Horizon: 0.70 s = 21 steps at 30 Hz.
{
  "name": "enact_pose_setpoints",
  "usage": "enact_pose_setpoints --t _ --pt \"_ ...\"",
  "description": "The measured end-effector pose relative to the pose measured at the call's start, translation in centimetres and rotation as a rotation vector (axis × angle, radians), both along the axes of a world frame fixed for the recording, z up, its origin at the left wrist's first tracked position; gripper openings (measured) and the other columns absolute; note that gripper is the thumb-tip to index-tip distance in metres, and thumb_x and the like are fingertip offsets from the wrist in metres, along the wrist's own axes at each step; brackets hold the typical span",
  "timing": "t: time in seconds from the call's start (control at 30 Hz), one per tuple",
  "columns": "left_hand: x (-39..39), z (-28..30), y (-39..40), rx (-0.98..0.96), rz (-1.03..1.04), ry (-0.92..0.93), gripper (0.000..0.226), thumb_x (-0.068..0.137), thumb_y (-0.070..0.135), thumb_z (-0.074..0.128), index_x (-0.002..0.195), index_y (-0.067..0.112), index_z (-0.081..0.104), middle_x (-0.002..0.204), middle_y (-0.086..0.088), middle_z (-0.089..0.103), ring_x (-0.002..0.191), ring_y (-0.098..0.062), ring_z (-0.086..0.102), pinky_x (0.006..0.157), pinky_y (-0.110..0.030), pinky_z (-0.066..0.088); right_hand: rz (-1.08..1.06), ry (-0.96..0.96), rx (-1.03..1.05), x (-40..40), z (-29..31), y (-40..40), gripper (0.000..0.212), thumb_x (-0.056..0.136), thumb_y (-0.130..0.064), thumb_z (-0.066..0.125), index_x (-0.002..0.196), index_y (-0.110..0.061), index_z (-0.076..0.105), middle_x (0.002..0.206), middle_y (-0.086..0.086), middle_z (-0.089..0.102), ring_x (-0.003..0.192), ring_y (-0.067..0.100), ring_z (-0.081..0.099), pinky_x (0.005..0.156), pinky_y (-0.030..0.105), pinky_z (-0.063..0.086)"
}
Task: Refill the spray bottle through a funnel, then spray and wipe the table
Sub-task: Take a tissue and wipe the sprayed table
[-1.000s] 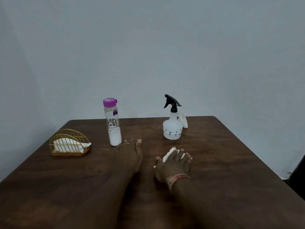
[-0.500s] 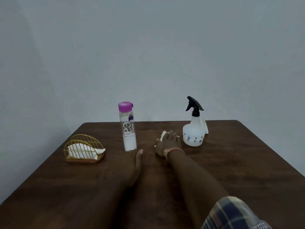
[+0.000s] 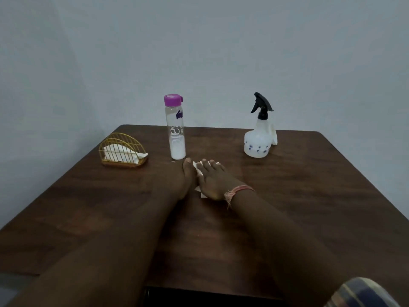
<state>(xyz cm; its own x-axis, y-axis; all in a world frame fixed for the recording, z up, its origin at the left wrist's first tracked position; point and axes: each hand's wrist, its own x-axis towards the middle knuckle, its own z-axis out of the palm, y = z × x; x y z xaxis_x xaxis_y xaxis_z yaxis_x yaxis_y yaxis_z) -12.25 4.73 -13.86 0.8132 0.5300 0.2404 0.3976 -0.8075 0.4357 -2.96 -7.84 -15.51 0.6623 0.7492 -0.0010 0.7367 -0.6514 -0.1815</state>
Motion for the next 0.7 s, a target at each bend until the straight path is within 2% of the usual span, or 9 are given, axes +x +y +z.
enact_pose_setpoints --t 0.07,0.17,0.27,0.33,0.37,0.43,0.5,0.6,0.7 --pt "-0.5 0.7 -2.3 -0.031 0.039 -0.093 0.043 0.105 0.04 0.04 0.118 0.009 0.068 0.118 -0.016 0.07 0.111 -0.035 0.065 0.098 -0.042 0.045 0.021 0.024 -0.017 -2.5 0.0 -0.1 0.065 0.108 -0.04 0.021 0.164 -0.016 0.001 0.172 0.012 0.008 0.159 0.031 0.007 0.128 0.045 0.005" --pt "-2.0 1.0 -5.3 -0.069 0.145 -0.36 0.04 0.102 0.037 0.055 0.082 0.006 0.071 0.087 -0.016 0.073 0.086 -0.034 0.068 0.086 -0.038 0.045 0.013 0.059 -0.106 -6.8 -0.1 -0.8 0.086 0.101 -0.051 0.035 0.162 -0.017 -0.016 0.172 0.012 -0.004 0.159 0.032 -0.005 0.128 0.046 -0.004" --pt "-3.1 1.4 -6.2 0.042 0.15 -0.447 0.039 0.098 0.027 0.065 0.063 0.01 0.063 0.065 -0.014 0.067 0.063 -0.034 0.065 0.066 -0.032 0.042 -0.076 0.05 -0.058 -11.5 -0.8 -1.7 0.076 0.104 -0.049 0.026 0.163 -0.013 -0.005 0.172 0.013 -0.006 0.159 0.03 -0.009 0.128 0.046 -0.007" --pt "-3.5 1.9 -6.6 0.117 0.108 -0.483 0.041 0.096 0.022 0.067 0.058 0.012 0.057 0.057 -0.015 0.062 0.053 -0.034 0.061 0.059 -0.032 0.043 -0.111 0.028 -0.035 -12.8 -1.3 -3.7 0.072 0.104 -0.049 0.027 0.164 -0.018 0.001 0.172 0.013 -0.005 0.159 0.03 -0.008 0.127 0.048 -0.008" --pt "-3.6 2.3 -6.9 0.142 0.074 -0.467 0.042 0.099 0.024 0.063 0.059 0.013 0.056 0.057 -0.015 0.059 0.053 -0.033 0.059 0.059 -0.033 0.043 -0.121 0.01 -0.064 -12.5 -1.4 -5.3 0.075 0.102 -0.053 0.032 0.164 -0.022 0.002 0.172 0.013 -0.006 0.158 0.033 -0.009 0.126 0.051 -0.009" --pt "-4.1 2.6 -7.7 0.094 0.045 -0.359 0.045 0.105 0.035 0.048 0.065 0.015 0.054 0.066 -0.01 0.055 0.064 -0.029 0.054 0.069 -0.036 0.043 -0.182 -0.001 -0.155 -9.9 -1.5 -9.0 0.081 0.097 -0.059 0.041 0.163 -0.028 0.004 0.171 0.015 -0.009 0.157 0.04 -0.01 0.123 0.058 -0.01" --pt "-4.5 2.6 -7.8 0.082 0.007 -0.306 0.055 0.106 0.042 0.036 0.07 0.01 0.061 0.075 -0.01 0.062 0.074 -0.03 0.059 0.08 -0.04 0.046 -0.334 -0.005 -0.206 -7.3 -1.2 -12.9 0.08 0.096 -0.063 0.038 0.163 -0.029 0.009 0.171 0.017 -0.01 0.156 0.042 -0.009 0.123 0.062 -0.009" --pt "-4.9 2.7 -8.0 0.106 -0.019 -0.222 0.061 0.106 0.047 0.029 0.082 0.009 0.071 0.089 -0.014 0.07 0.089 -0.033 0.064 0.09 -0.042 0.048 -0.61 0.058 -0.102 -6.0 -1.0 -16.3 0.075 0.102 -0.057 0.028 0.163 -0.019 0.005 0.171 0.019 -0.005 0.158 0.036 -0.007 0.126 0.054 -0.008" --pt "-4.9 2.7 -9.5 0.078 -0.099 -0.119 0.062 0.107 0.049 0.024 0.082 0.011 0.066 0.096 -0.013 0.071 0.09 -0.027 0.063 0.093 -0.039 0.044 -0.732 0.072 0.01 -5.7 -0.7 -15.0 0.073 0.105 -0.051 0.025 0.163 -0.009 0.007 0.171 0.018 0.001 0.158 0.036 -0.001 0.128 0.05 -0.003"
